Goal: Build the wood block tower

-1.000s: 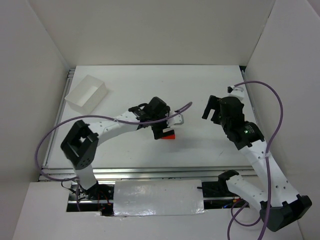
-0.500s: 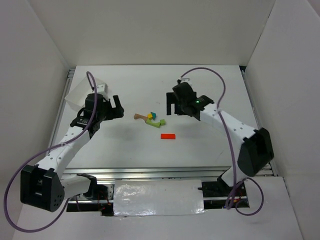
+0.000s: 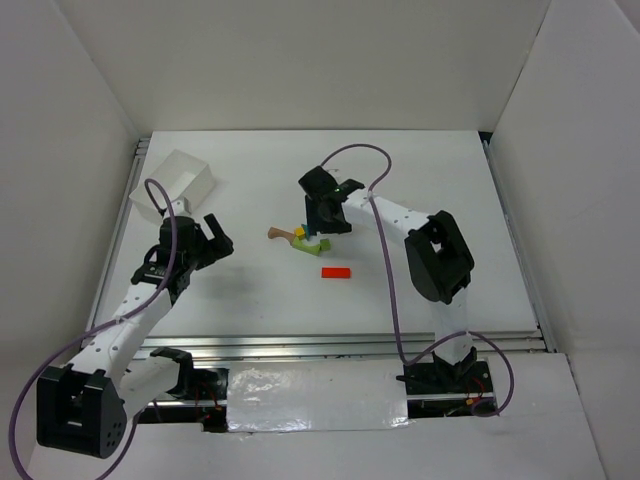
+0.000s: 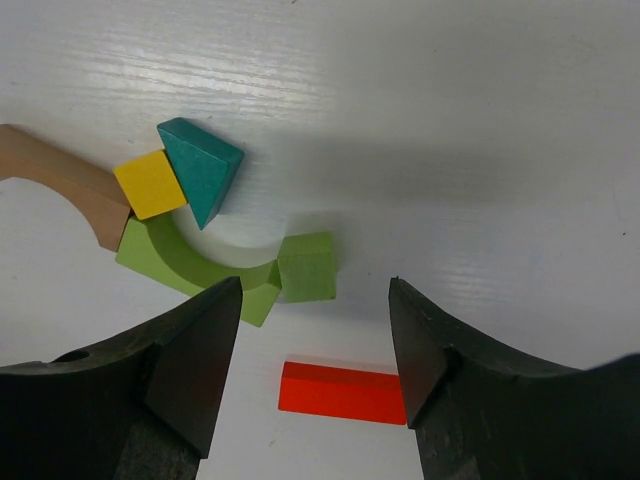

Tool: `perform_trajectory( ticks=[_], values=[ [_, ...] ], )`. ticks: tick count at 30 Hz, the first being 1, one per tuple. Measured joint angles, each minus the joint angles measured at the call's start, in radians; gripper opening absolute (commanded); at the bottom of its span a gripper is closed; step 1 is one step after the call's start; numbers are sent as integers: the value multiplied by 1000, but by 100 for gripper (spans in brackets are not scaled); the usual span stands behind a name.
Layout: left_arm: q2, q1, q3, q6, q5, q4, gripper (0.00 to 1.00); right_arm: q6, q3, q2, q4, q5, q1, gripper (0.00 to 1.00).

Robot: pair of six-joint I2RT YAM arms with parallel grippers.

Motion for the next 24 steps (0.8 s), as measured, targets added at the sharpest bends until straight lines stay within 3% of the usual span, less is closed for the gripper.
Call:
perform_trajectory(
  ticks=[10,24],
  values=[
    [8,9,-39,3,70,46,99,0,11,74,-12,-19,3,63],
    [-22,11,-71,5,97,52,99,45,23,117,-15,-13,4,34]
  ],
)
